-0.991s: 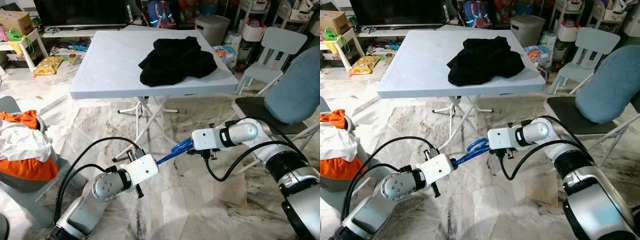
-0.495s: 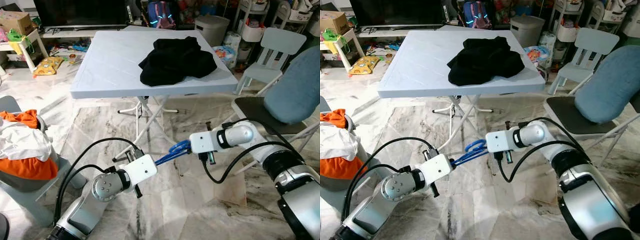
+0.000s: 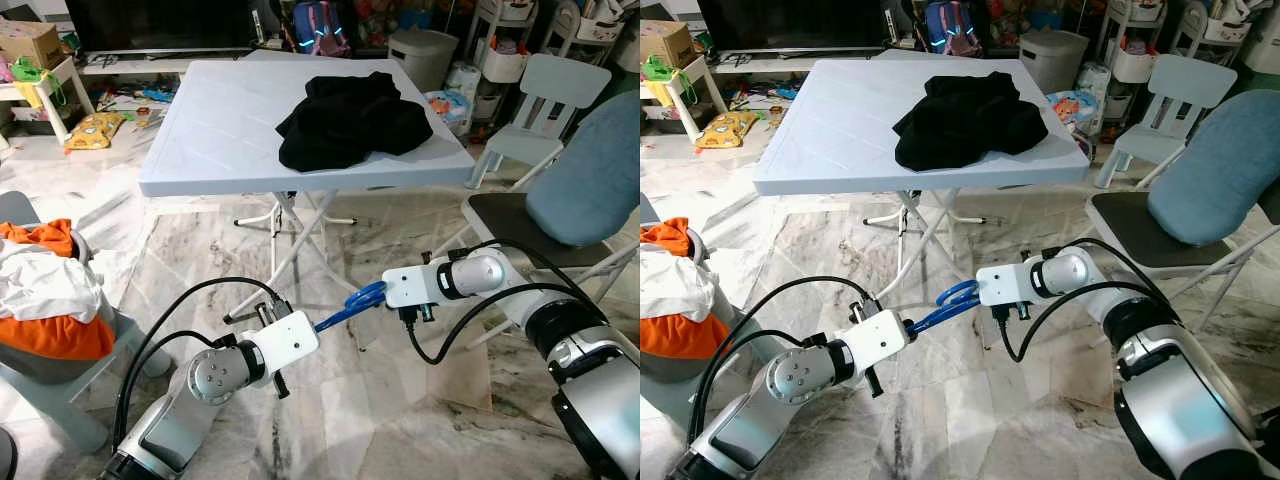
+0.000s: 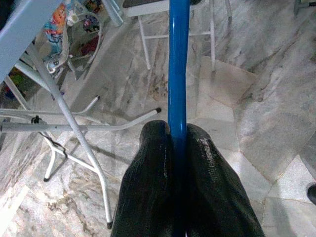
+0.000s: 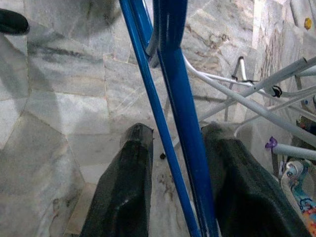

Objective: Hang hanger

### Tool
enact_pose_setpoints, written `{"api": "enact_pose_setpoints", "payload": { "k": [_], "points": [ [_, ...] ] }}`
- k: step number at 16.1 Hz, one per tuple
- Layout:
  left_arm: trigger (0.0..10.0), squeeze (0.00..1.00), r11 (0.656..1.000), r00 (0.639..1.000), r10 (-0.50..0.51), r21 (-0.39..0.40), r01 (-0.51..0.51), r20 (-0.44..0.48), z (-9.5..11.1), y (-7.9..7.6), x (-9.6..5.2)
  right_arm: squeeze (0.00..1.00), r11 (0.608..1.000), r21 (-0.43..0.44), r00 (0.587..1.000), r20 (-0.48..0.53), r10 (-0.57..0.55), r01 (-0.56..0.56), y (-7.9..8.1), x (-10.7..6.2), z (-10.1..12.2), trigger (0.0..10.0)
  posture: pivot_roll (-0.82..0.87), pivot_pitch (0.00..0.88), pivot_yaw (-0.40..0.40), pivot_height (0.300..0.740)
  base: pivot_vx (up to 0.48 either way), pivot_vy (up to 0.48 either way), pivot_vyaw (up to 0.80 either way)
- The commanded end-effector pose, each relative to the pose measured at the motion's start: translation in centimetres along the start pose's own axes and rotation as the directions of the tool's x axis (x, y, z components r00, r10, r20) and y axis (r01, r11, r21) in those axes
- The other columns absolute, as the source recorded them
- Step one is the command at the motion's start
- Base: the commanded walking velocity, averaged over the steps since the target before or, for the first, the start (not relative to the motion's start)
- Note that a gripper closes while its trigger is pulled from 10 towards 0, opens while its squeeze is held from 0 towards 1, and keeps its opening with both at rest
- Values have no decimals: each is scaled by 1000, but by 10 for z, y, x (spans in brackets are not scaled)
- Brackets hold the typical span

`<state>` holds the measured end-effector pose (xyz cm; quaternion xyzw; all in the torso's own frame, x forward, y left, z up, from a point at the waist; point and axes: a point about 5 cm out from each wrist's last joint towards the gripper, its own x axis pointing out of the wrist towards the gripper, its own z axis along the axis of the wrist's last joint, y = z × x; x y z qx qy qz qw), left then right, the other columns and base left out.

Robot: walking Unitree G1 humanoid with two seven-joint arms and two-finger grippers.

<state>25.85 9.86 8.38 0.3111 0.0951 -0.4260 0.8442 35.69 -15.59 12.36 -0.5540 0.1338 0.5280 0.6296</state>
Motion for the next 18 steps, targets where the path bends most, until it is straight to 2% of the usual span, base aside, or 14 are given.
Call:
{"api": "enact_pose_setpoints", "payload": {
  "k": [1,2,3,4,17,18],
  "points": [
    [10000,0,999,998,-22,49,19,59,15,-1,3,263,999,-36,1000,1,-8,8,-9,0,7,10000,-70,0,-54,740,0,0,0],
    [10000,0,999,998,-22,50,19,59,15,-1,3,231,999,-36,1000,0,-8,8,-9,0,7,10000,-70,0,-54,740,0,0,0],
    [10000,0,999,998,-23,51,20,59,15,-1,3,141,999,-42,1000,-6,-7,7,-9,1,7,4000,-70,0,-54,740,0,0,0],
    [10000,0,998,998,-24,51,21,59,15,-2,4,0,999,-46,1000,-11,-9,8,-10,0,6,0,-69,0,-54,740,0,0,0],
    [10000,0,998,999,-32,60,30,42,10,-5,4,0,999,-29,1000,-15,19,-19,-6,-4,-1,0,-71,0,-54,740,0,0,0],
    [10000,0,999,998,-29,42,27,47,10,-5,4,0,999,-27,1000,-16,25,-26,-5,-4,-1,0,-71,0,-54,740,0,0,0]
  ]
}}
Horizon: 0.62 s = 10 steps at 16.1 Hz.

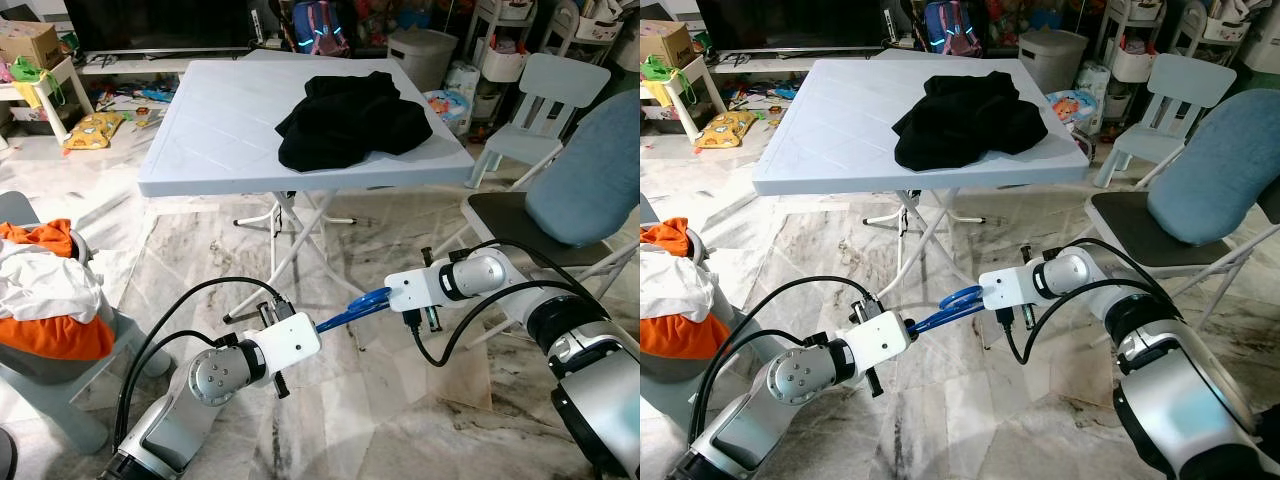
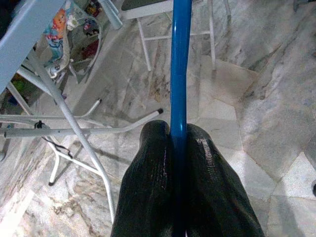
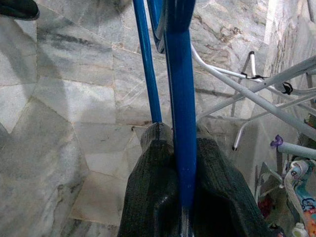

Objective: Hang hanger

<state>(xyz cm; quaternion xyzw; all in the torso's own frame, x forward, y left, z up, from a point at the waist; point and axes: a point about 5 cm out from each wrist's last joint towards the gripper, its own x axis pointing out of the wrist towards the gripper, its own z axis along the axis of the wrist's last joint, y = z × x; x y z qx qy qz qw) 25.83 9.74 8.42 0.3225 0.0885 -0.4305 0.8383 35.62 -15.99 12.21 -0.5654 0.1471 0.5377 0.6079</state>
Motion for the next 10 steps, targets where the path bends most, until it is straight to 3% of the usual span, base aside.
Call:
{"api": "enact_pose_setpoints", "payload": {
  "k": [1,6,8,10],
  "points": [
    [10000,1000,1000,998,1,-16,0,60,11,-2,3,0,1000,1,1000,0,-18,18,-6,-3,1,0,-71,0,-54,740,0,0,0],
    [10000,1000,995,990,55,-88,-43,129,20,3,0,0,998,9,996,-67,-59,60,-7,-3,-6,0,-63,0,-47,740,0,0,0],
    [10000,1000,996,990,57,-74,-47,130,18,5,-7,0,997,13,993,-87,-79,81,-8,-3,-8,0,-61,0,-44,740,0,0,0],
    [10000,1000,991,983,121,-77,-111,141,15,11,-19,0,994,19,987,-122,-108,111,-9,-3,-12,0,-57,0,-41,740,0,0,0]
  ]
}}
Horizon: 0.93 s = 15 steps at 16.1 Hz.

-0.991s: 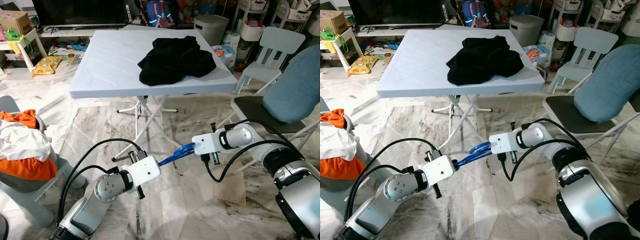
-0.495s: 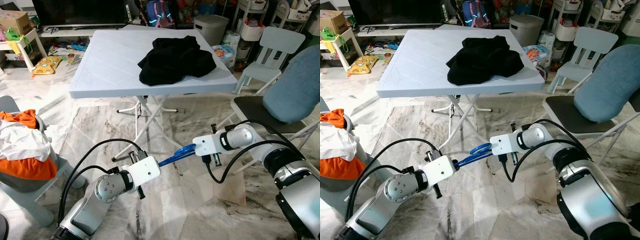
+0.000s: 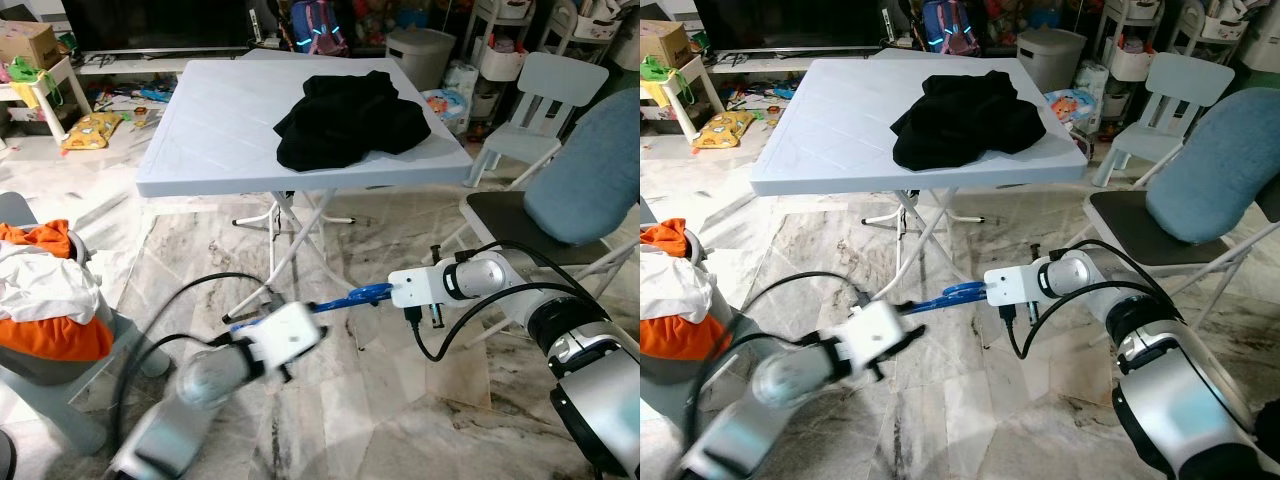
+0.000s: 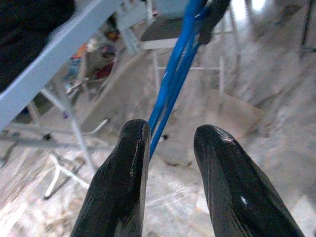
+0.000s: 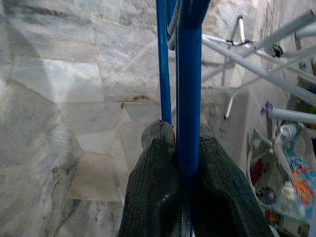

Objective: Hang hanger

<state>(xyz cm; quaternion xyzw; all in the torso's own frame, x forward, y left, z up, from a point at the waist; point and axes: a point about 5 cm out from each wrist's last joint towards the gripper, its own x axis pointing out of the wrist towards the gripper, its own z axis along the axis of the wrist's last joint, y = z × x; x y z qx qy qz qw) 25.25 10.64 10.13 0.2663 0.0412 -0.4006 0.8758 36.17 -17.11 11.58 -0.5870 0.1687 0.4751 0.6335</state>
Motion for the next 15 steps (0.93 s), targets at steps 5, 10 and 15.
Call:
{"api": "enact_pose_setpoints", "payload": {
  "k": [5,10,15],
  "points": [
    [10000,1000,951,945,310,-50,-306,108,10,10,-19,0,988,130,997,-20,-77,78,-2,1,-6,0,-31,0,-47,740,0,0,0],
    [10000,1000,765,777,627,-234,-600,59,0,20,-18,0,755,636,977,10,-213,158,33,13,-23,0,-2,0,-79,740,0,0,0],
    [10000,1000,555,609,781,-296,-777,-135,-44,47,-28,0,354,890,929,-167,-330,286,85,25,-40,0,-37,0,-30,740,0,0,0]
  ]
}}
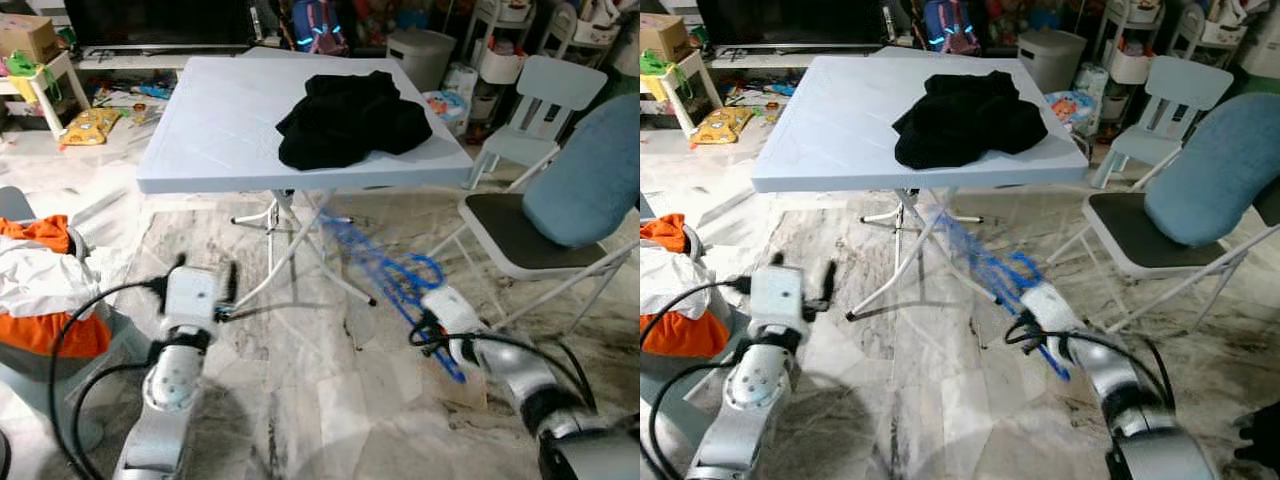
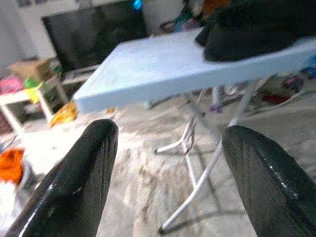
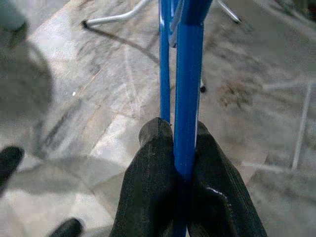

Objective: Hang hanger

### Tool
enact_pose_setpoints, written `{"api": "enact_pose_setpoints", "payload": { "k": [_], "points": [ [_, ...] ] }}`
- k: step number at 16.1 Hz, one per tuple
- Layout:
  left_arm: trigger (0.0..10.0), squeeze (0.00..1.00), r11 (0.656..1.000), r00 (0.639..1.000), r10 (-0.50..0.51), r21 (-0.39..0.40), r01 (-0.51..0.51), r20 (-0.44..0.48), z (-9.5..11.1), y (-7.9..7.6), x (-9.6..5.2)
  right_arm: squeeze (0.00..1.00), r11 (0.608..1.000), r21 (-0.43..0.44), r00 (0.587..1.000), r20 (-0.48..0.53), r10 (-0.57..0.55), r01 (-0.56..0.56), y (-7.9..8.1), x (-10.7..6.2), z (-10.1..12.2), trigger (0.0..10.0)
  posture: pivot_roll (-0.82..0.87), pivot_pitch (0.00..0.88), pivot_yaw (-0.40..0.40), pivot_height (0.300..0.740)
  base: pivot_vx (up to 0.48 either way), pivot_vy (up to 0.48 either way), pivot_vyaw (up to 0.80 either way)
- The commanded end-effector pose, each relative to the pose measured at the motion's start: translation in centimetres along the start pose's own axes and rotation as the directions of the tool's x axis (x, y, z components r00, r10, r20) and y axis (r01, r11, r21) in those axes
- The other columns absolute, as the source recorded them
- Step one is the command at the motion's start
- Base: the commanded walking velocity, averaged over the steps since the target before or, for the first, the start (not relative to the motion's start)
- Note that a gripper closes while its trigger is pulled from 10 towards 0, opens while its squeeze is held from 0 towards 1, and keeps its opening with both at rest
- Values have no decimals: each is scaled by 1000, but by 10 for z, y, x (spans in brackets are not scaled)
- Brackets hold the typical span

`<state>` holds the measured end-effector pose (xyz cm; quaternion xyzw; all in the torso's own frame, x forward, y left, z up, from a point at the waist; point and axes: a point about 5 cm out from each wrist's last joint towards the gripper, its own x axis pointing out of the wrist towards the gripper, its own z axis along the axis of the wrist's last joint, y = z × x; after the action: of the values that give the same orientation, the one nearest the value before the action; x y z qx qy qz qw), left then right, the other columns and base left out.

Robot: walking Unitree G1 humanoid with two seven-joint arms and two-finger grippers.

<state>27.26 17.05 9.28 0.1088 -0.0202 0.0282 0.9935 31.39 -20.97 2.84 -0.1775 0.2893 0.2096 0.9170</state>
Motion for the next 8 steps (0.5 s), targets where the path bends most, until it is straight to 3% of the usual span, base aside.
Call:
{"api": "enact_pose_setpoints", "payload": {
  "k": [1,2,3,4,6,7,8],
  "points": [
    [10000,1000,999,999,44,-19,-44,-20,-5,4,2,0,997,57,998,41,-54,52,-5,-2,5,0,-48,0,-17,740,0,0,0],
    [10000,1000,998,997,68,-3,-68,-43,-11,6,1,0,991,95,995,34,-98,94,-7,-4,-1,0,-58,0,0,740,0,0,0],
    [10000,1000,994,990,109,-14,-110,-85,-20,8,1,0,966,188,983,13,-184,178,-12,-8,-10,0,-73,0,15,740,0,0,0],
    [10000,0,993,988,118,-11,-119,-105,-25,9,-1,0,942,241,970,-2,-242,236,-16,-12,-15,0,-88,0,31,740,0,0,0],
    [10000,0,992,984,123,-13,-126,-127,-30,10,-4,0,912,299,957,-14,-290,280,-21,-16,-16,0,-93,0,38,740,0,0,0],
    [10000,0,989,980,122,-59,-133,-160,-34,8,-4,0,884,369,952,-4,-307,287,-24,-18,-10,0,-98,0,50,740,0,0,0],
    [10000,0,987,979,91,-113,-113,-181,-35,4,-4,0,893,358,954,26,-300,271,-24,-18,-2,0,-99,0,51,740,0,0,0]
  ]
}}
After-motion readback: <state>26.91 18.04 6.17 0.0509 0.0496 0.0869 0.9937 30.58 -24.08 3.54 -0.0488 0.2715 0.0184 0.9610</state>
